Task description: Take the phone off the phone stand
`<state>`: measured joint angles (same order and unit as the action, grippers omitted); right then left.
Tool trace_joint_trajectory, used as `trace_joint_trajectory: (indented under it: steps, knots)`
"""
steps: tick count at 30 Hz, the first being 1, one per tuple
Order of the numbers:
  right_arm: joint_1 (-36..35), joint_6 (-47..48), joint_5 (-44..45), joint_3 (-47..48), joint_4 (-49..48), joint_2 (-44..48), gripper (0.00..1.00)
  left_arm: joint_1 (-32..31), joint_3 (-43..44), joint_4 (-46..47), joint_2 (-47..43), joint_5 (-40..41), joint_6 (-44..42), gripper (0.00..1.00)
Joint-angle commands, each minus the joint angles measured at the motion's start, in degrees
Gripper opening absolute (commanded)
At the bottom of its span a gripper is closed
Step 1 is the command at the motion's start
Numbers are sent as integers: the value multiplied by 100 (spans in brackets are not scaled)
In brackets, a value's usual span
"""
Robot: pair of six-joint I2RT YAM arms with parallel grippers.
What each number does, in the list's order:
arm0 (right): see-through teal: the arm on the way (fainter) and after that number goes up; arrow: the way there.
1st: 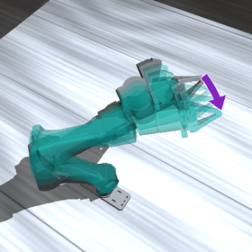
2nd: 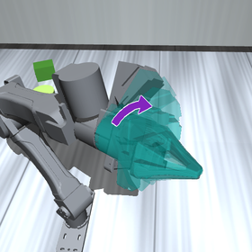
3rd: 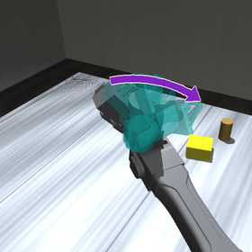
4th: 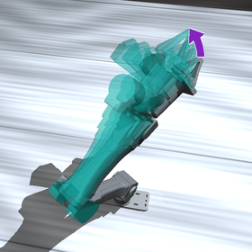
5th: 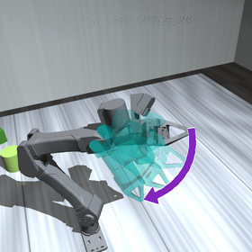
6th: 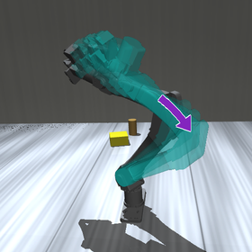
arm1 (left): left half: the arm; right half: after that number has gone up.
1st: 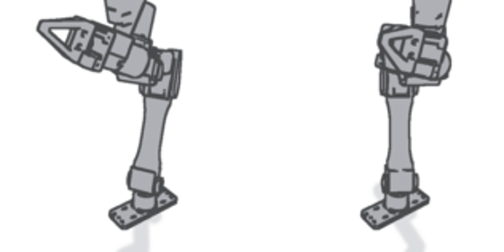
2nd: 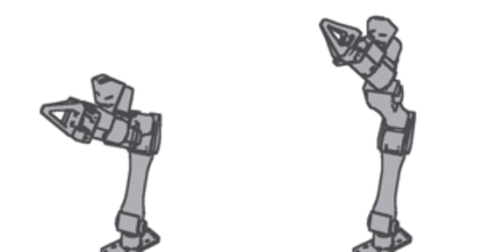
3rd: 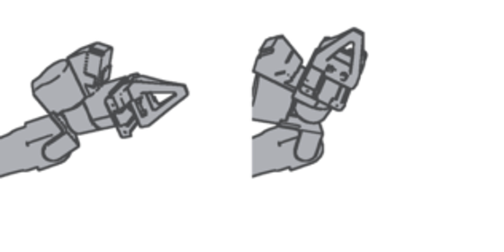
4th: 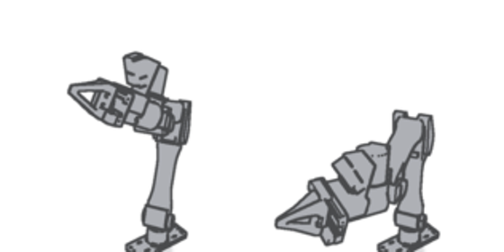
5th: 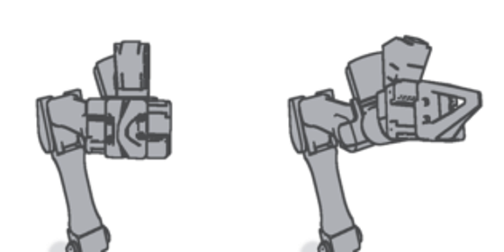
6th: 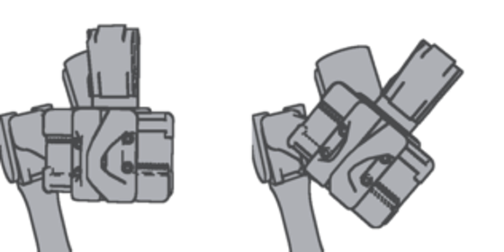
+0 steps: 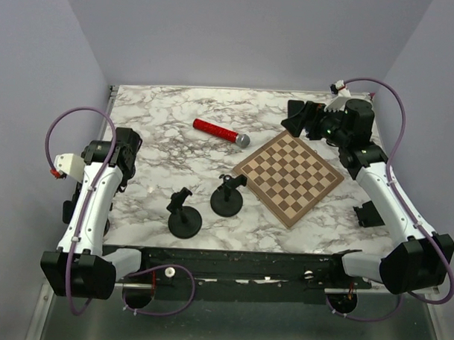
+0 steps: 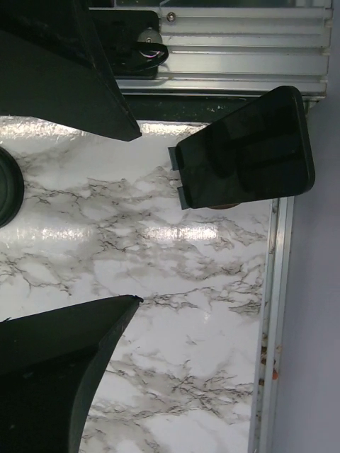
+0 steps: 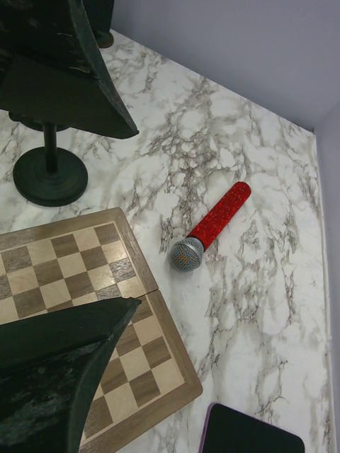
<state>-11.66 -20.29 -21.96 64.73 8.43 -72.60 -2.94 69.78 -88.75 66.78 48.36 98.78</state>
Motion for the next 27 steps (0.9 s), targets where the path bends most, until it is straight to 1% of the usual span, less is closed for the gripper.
trace_joint_trajectory:
  steps: [1, 5, 6, 12, 16, 20, 24, 27]
  knots:
    - [-42, 77, -89, -48, -178, -94, 100, 204, -373, -359, -113, 192, 703, 99]
    - [-45, 38, -176, -48, -200, -175, 100, 241, -898, -356, -355, 378, 1094, 99]
    - [-41, 26, -195, -48, -209, -190, 100, 380, -969, -359, -397, 387, 1088, 99]
    - [-54, 81, -90, -22, -142, -243, 100, 598, -1258, -355, -558, 391, 682, 98]
    - [-55, 74, -117, -13, -113, -244, 100, 876, -1400, -361, -691, 436, 537, 98]
    - [-64, 59, -134, -22, -130, -259, 100, 998, -1429, -270, -692, 699, 397, 98]
    - [-67, 87, -118, -22, -137, -323, 100, 1003, -1203, -305, -480, 868, 320, 99]
    - [-72, 95, -117, -37, -156, -352, 100, 1005, -1201, -302, -303, 1200, 456, 99]
